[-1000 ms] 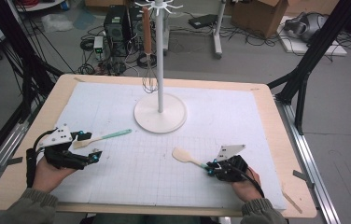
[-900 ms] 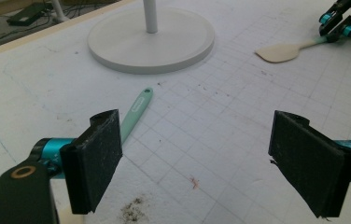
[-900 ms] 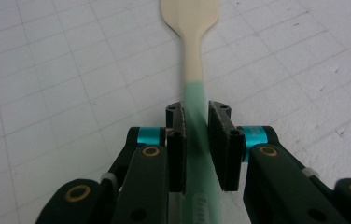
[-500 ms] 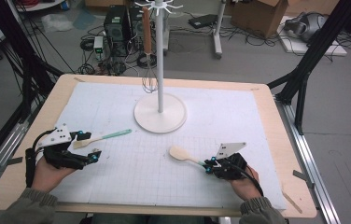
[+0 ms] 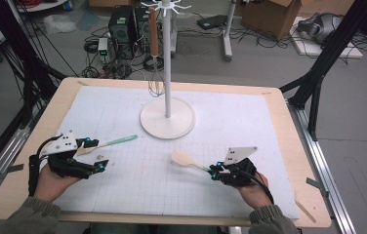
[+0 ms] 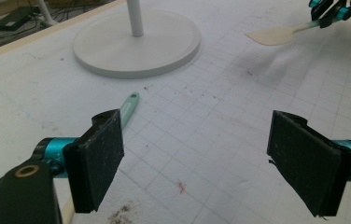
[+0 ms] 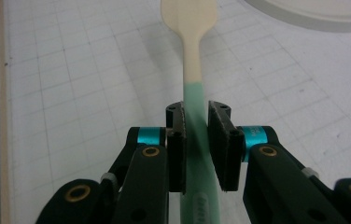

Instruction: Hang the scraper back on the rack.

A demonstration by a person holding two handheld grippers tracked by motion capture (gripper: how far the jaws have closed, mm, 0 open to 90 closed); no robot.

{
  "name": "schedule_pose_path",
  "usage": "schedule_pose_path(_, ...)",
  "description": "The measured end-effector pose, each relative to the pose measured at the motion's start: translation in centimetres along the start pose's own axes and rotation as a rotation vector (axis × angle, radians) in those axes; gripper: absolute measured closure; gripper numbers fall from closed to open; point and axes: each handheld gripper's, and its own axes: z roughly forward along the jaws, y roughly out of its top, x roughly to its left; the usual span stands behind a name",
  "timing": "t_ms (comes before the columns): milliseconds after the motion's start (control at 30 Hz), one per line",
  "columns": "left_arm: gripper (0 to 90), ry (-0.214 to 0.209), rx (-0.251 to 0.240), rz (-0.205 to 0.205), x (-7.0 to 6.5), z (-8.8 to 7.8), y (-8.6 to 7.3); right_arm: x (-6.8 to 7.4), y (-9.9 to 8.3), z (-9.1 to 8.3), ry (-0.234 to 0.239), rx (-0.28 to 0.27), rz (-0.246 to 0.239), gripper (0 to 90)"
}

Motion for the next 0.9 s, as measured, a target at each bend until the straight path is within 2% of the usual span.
schedule_pose_path(133,20.3,-0.019,0.001,0.016,-0.4,0.1,0.3,0.3,0.9,0.5,0.038,-0.017,-0.013,77.8)
schedule_pose_path(367,22.1,-0.044,-0.002,0.041,-1.0,0.1,0.8,0.9,2.0,1.2,0.078,-0.018,-0.038,77.8)
schedule_pose_path(733,26.0,-0.117,0.001,0.081,-2.1,1.2,1.8,1.8,4.7,2.5,0.142,-0.035,-0.094,77.8)
schedule_pose_path(900,31.6,-0.148,0.012,0.109,-2.6,1.8,2.1,2.1,5.7,3.4,0.175,-0.031,-0.117,77.8)
